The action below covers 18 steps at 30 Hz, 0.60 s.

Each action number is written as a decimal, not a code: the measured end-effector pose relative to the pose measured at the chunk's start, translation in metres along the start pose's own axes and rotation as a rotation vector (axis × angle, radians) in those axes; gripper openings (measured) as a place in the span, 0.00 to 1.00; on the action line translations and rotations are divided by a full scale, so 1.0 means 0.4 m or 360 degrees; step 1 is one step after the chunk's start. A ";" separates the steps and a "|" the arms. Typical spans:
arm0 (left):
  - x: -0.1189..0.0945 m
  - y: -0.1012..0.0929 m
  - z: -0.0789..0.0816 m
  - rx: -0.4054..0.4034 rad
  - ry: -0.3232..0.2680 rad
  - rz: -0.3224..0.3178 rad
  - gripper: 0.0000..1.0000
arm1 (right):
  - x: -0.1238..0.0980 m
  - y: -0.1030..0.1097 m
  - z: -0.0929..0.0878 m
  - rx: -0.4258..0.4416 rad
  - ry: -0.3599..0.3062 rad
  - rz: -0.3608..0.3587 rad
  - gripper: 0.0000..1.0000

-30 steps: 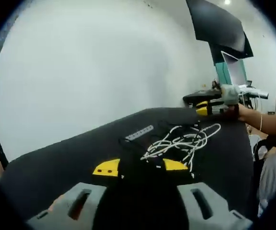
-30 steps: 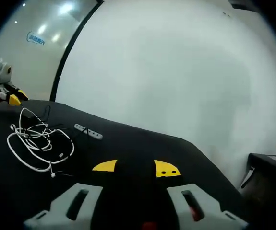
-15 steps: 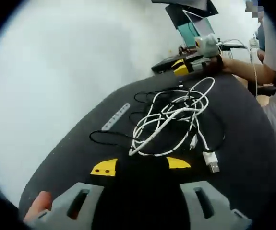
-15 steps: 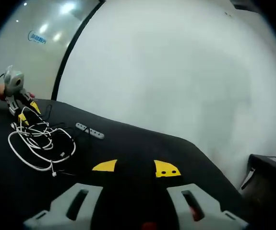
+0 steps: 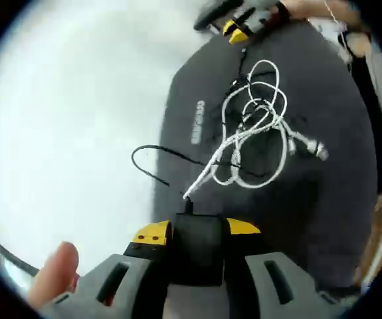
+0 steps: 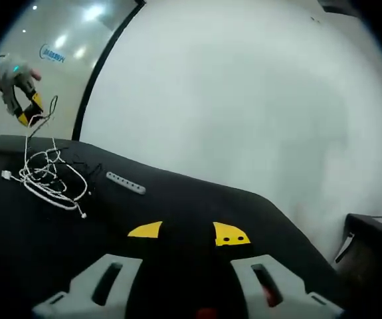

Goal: Grab the wires, straighten them and put them on the rack

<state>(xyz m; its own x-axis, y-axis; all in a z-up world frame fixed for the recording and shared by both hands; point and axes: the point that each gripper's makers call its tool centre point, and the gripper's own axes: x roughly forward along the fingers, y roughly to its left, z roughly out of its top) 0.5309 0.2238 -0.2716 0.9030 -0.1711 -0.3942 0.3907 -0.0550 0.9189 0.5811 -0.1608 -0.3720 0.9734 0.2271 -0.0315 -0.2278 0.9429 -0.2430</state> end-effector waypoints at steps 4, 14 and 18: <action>-0.091 0.149 0.027 0.0225 -0.0029 0.0259 0.26 | -0.004 0.002 0.004 0.0004 -0.0010 0.0002 0.25; -0.144 0.159 0.289 0.0535 -0.0315 0.0025 0.26 | -0.037 0.050 0.120 0.0061 -0.0336 0.0120 0.25; -0.151 0.064 0.363 0.0504 -0.0440 -0.0361 0.26 | -0.052 0.079 0.148 0.0293 -0.0384 0.0247 0.25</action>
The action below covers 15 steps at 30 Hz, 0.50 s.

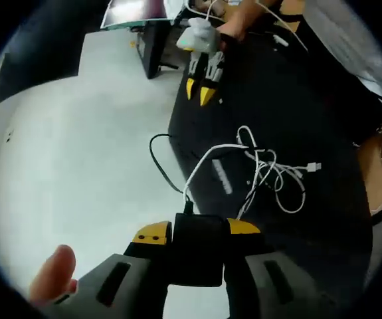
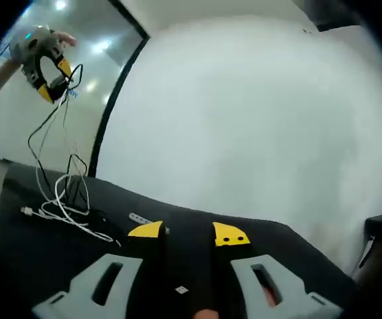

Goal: Grab the wires, straighten them and put them on the rack

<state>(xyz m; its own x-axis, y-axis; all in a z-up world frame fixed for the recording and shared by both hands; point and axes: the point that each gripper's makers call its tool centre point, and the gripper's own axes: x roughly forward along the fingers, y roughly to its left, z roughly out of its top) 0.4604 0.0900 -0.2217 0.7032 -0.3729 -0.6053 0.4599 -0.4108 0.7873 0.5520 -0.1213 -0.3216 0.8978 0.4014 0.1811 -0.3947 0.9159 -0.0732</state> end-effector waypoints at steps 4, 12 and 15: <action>0.013 -0.040 0.031 0.0073 -0.0008 -0.0170 0.26 | 0.018 -0.034 -0.055 -0.0016 0.0144 -0.0025 0.25; -0.020 0.073 0.027 0.0342 0.0154 -0.0030 0.26 | -0.024 0.107 0.045 0.0109 -0.0115 0.0331 0.25; -0.072 0.186 0.060 0.0335 0.0063 0.0086 0.26 | -0.007 0.086 0.023 0.0047 -0.0073 0.0281 0.25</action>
<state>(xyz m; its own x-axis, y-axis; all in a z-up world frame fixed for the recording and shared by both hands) 0.4612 0.0501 -0.1486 0.7465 -0.3678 -0.5545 0.3003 -0.5574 0.7740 0.5342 -0.0910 -0.3156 0.8043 0.5549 0.2128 -0.5518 0.8302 -0.0792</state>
